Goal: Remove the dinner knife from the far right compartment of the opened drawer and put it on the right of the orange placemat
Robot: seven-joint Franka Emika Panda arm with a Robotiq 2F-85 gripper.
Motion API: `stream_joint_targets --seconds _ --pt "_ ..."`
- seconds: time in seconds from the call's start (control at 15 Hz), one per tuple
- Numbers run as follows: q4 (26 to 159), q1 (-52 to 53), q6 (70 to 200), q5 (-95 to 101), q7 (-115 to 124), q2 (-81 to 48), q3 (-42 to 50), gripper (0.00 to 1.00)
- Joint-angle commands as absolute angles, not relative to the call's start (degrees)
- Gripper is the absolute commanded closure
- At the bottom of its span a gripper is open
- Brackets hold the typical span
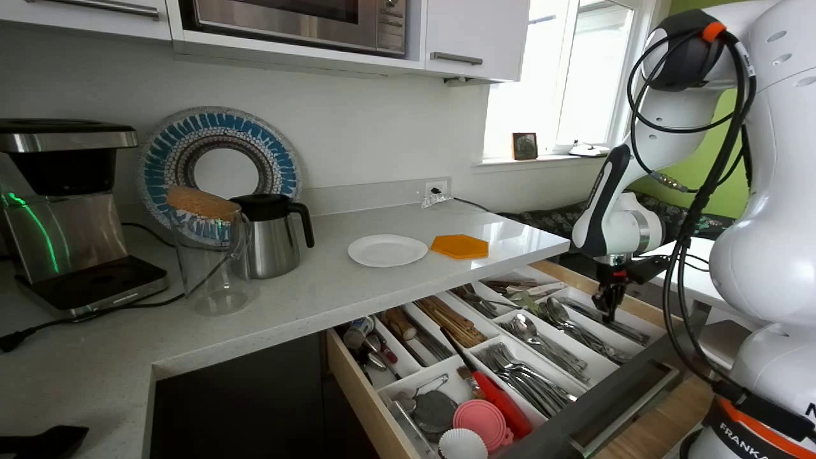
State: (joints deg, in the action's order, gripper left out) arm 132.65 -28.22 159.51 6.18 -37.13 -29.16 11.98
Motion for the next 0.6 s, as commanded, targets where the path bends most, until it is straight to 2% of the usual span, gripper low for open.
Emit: stream_joint_targets --seconds 0.0,0.53 --pt "135.6 -29.2 159.3 6.5 -37.5 -24.6 11.1 0.97" --pt "138.3 -28.7 157.4 8.0 -42.9 -19.2 11.4 0.97"
